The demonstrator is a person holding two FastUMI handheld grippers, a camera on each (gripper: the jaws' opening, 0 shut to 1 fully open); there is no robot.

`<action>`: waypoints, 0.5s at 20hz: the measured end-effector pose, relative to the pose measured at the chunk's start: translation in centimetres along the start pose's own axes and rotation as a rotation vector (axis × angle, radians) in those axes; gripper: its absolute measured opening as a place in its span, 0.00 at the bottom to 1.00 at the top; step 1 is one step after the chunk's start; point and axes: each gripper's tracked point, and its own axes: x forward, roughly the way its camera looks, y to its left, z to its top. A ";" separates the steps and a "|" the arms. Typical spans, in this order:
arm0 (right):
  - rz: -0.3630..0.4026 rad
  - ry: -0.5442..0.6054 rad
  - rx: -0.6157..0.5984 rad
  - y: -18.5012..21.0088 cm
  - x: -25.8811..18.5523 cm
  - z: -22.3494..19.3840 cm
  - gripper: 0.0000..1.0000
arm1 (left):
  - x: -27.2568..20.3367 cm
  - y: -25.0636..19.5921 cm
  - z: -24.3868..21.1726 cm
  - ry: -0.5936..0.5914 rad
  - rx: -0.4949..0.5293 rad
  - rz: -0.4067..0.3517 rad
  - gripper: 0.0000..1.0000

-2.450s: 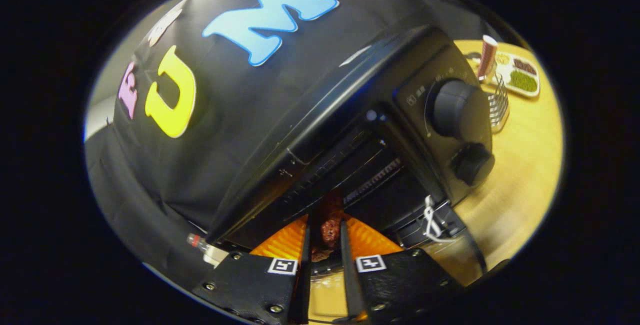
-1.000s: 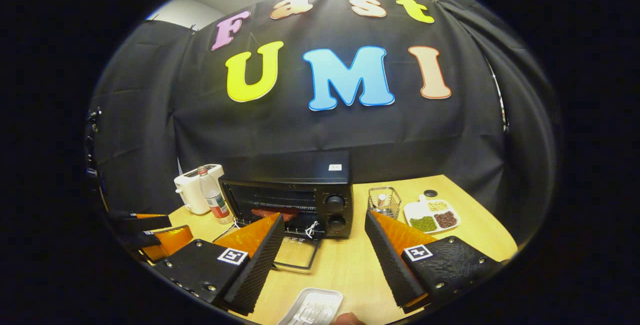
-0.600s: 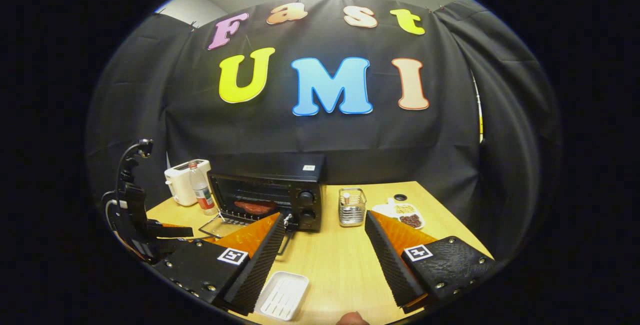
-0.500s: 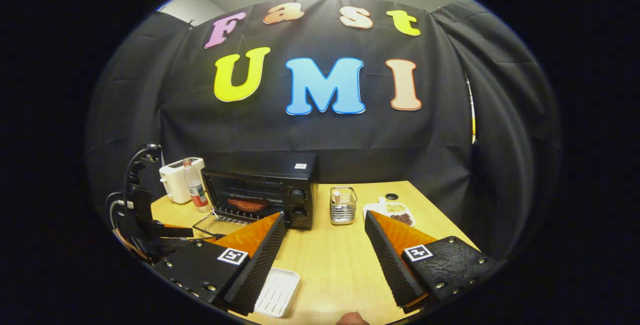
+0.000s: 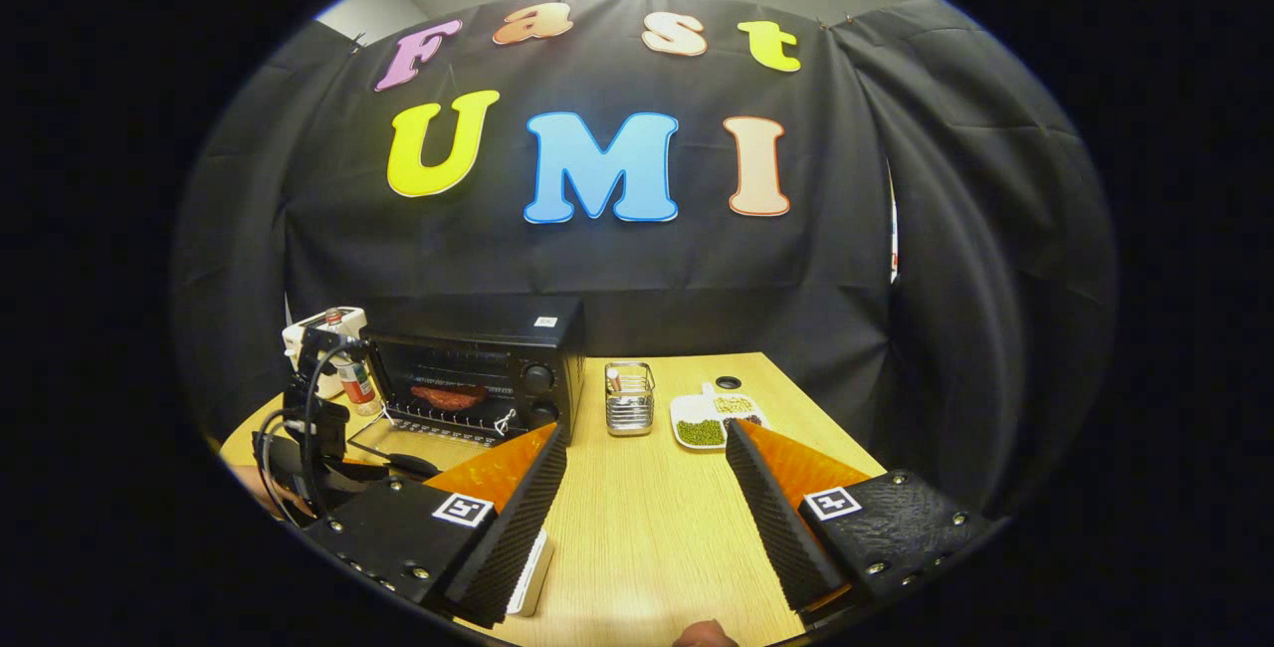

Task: Open the electric oven with the left hand, put the food in, and close the electric oven.

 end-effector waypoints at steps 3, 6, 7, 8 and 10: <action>-0.012 -0.002 -0.013 -0.2 -0.1 0.2 0.98 | 1.2 0.1 -0.7 0.023 -0.001 0.010 0.98; -0.004 0.009 -0.013 -0.1 -0.2 0.2 0.98 | 1.7 0.3 -0.7 0.014 -0.003 0.026 0.99; 0.000 0.008 -0.002 0.0 -0.2 0.4 0.98 | 1.7 0.2 -0.8 0.009 -0.002 0.028 0.98; 0.002 0.004 0.008 0.1 -0.2 0.6 0.98 | 1.7 0.3 -0.6 -0.003 0.002 0.031 0.98; 0.008 -0.005 0.008 0.3 -0.2 1.0 0.98 | 1.7 0.3 -0.6 -0.024 -0.009 0.040 1.00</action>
